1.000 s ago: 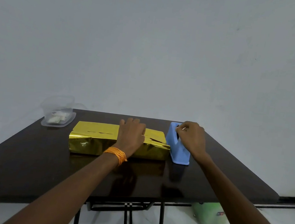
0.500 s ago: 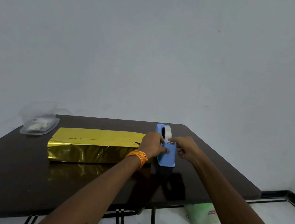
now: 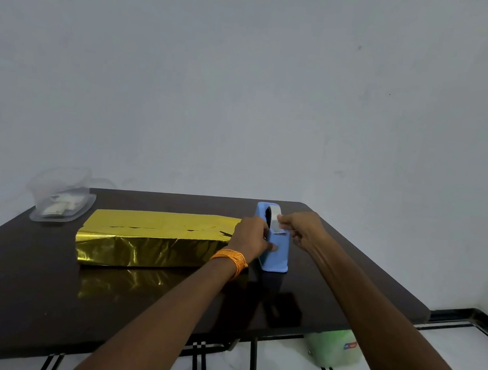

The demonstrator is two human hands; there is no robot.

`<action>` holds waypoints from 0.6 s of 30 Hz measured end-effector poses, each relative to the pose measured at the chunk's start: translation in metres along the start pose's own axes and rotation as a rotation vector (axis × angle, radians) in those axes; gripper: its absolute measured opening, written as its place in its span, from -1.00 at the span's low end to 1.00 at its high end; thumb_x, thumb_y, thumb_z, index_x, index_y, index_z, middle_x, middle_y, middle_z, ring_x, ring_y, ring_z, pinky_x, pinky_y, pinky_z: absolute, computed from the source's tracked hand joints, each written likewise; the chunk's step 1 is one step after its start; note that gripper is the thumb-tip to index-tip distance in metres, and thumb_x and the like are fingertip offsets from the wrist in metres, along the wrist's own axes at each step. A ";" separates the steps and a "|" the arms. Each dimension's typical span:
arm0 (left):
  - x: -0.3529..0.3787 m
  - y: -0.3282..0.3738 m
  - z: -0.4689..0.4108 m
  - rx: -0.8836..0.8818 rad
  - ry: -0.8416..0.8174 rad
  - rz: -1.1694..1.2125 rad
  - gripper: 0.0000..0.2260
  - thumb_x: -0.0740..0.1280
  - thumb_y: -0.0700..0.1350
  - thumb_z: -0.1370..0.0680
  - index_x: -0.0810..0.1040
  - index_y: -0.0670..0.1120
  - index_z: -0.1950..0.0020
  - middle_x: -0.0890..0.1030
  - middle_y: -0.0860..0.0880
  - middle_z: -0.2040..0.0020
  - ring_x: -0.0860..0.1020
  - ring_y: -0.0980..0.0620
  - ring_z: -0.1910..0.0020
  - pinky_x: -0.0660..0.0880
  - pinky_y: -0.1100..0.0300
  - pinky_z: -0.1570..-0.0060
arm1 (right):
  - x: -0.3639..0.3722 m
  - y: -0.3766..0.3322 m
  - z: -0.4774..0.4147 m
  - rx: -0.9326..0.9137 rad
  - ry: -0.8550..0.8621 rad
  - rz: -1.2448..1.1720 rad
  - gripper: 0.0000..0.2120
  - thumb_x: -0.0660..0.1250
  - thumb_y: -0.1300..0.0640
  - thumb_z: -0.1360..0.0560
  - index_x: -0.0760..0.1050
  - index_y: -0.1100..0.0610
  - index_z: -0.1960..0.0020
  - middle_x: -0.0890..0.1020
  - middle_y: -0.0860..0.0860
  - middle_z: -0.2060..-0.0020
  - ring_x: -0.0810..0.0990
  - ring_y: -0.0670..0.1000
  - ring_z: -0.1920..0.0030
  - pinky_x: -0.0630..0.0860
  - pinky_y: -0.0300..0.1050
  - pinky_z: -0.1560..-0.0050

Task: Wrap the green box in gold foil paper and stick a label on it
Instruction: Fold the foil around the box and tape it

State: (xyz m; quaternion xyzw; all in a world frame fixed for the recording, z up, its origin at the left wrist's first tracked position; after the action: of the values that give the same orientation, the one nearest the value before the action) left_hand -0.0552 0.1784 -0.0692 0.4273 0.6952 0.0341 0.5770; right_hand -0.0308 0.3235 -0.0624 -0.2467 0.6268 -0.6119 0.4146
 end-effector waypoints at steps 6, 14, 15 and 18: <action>-0.002 0.001 0.001 0.001 0.002 0.001 -0.68 0.56 0.02 -0.38 0.67 -0.18 0.05 0.68 -0.15 0.06 0.62 -0.11 0.10 0.45 0.15 0.17 | -0.002 0.000 0.017 -0.029 0.027 -0.031 -0.80 0.50 0.23 -0.47 0.56 0.23 0.29 0.67 0.09 0.30 0.34 -0.10 0.50 0.28 -0.24 0.51; -0.001 0.001 0.003 0.020 0.028 0.003 -0.71 0.56 -0.03 -0.40 0.68 -0.20 0.03 0.69 -0.17 0.06 0.63 -0.14 0.07 0.52 0.11 0.11 | -0.005 0.032 0.043 -0.046 0.040 -0.149 -0.81 0.51 0.27 -0.44 0.57 0.31 0.28 0.55 0.14 0.39 0.30 -0.07 0.53 0.22 -0.24 0.56; -0.001 0.001 0.003 0.025 0.030 0.001 -0.71 0.55 -0.03 -0.41 0.68 -0.20 0.01 0.69 -0.17 0.05 0.63 -0.13 0.07 0.51 0.12 0.11 | -0.004 0.034 0.046 -0.053 0.040 -0.144 -0.80 0.51 0.27 -0.45 0.57 0.31 0.29 0.55 0.13 0.41 0.30 -0.08 0.55 0.23 -0.24 0.56; -0.001 0.000 0.003 0.030 0.034 0.006 -0.69 0.54 -0.03 -0.42 0.67 -0.20 -0.04 0.69 -0.16 0.00 0.63 -0.11 0.05 0.52 0.13 0.07 | -0.008 0.034 0.053 -0.126 0.071 -0.091 -0.80 0.51 0.26 -0.45 0.59 0.35 0.27 0.56 0.10 0.44 0.36 -0.15 0.63 0.27 -0.31 0.59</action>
State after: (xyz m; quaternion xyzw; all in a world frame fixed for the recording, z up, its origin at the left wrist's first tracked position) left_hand -0.0523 0.1768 -0.0696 0.4374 0.7039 0.0325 0.5587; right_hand 0.0240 0.3052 -0.0890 -0.2785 0.6667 -0.5976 0.3476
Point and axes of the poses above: each hand's wrist, its own z-axis away from the middle knuckle, its own x-axis out of the palm, y = z × x, the point moved 6 cm from there along -z, towards the middle knuckle
